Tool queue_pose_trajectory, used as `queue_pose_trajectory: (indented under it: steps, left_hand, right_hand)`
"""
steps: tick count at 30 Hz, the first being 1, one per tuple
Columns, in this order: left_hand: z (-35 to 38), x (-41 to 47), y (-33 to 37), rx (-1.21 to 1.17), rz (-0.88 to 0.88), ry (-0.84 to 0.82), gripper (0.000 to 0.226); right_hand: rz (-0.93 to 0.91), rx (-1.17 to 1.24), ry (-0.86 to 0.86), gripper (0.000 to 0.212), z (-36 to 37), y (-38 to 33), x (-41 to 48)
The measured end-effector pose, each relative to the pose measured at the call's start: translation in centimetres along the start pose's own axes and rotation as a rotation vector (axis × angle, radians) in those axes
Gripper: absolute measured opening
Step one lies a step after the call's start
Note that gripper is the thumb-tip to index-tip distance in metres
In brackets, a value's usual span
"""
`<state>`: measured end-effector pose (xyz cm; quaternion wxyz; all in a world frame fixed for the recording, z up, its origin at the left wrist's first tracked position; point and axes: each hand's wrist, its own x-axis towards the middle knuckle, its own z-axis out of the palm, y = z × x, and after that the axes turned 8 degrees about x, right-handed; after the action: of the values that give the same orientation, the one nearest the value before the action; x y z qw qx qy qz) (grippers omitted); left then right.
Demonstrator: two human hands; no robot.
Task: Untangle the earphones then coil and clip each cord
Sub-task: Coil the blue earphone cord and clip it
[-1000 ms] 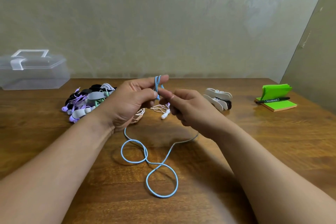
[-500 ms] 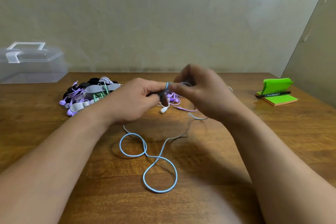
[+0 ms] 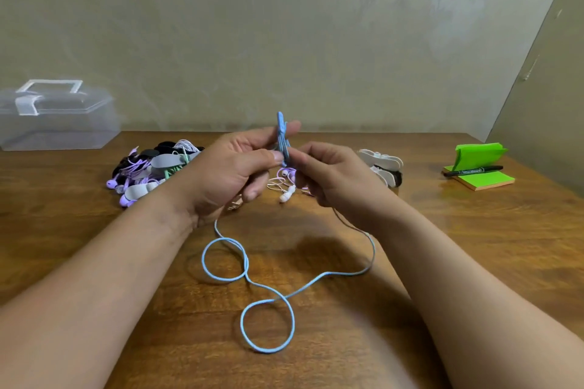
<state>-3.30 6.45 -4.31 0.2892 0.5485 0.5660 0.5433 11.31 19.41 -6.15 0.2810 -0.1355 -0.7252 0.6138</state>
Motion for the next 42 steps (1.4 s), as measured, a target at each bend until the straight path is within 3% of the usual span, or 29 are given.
queue_pose_trajectory:
  steps: [3,6,10,12,16,19,22,24,27,30,33,35,39,42]
  left_hand:
    - [-0.7,0.3,-0.6,0.165,-0.003,0.160,0.048]
    - [-1.1,0.5,-1.0,0.476,-0.039,0.262,0.045]
    - [-0.8,-0.1,-1.2,0.844,0.017,0.105,0.038]
    - [-0.6,-0.3,-1.1,0.906,0.023,0.012,0.032]
    - [0.1,-0.8,0.4,0.795,-0.022,-0.185,0.030]
    - [0.8,-1.3,1.2,0.452,-0.037,-0.345,0.039]
    - [0.3,-1.2,1.1,0.059,0.035,-0.256,0.048]
    - [-0.1,-0.8,0.9,-0.097,0.034,-0.109,0.048]
    - [-0.6,0.1,0.4,0.003,0.024,0.116,0.049]
    - [-1.0,0.6,-0.3,0.325,0.012,0.229,0.047]
    - [-1.2,0.2,-1.2,0.746,0.028,0.208,0.045]
    - [-1.0,-0.1,-1.4,0.897,0.016,0.113,0.038]
    - [-0.2,-0.9,0.2,0.819,-0.017,-0.100,0.034]
    - [0.1,-1.3,1.2,0.574,-0.062,-0.236,0.027]
  right_hand:
    - [0.020,-0.295,-0.022,0.025,0.3,-0.6,-0.3]
    - [-0.016,-0.533,-0.089,0.025,0.8,-1.2,-0.9]
    - [-0.208,-0.659,0.023,0.025,0.4,-1.5,-0.7]
    - [-0.256,-0.633,0.095,0.020,-0.3,-1.8,-0.7]
    - [-0.250,-0.357,0.102,0.013,-1.3,-2.3,-0.4]
    - [-0.178,-0.036,0.074,0.015,-2.5,-2.1,-0.1]
    - [-0.054,0.173,0.008,0.024,-2.3,-1.1,0.0]
    - [-0.022,0.126,-0.018,0.024,-1.4,-0.3,0.2]
    - [-0.006,-0.054,-0.050,0.024,-0.3,0.0,-0.1]
    - [-0.061,-0.318,-0.070,0.021,0.6,-0.6,-0.5]
    - [-0.140,-0.471,-0.056,0.015,0.9,-1.0,-0.7]
    - [-0.188,-0.495,0.019,0.013,0.4,-1.3,-0.5]
    - [-0.199,-0.330,0.136,0.013,-1.0,-2.0,-0.4]
    - [-0.137,-0.069,0.115,0.014,-2.1,-1.9,-0.2]
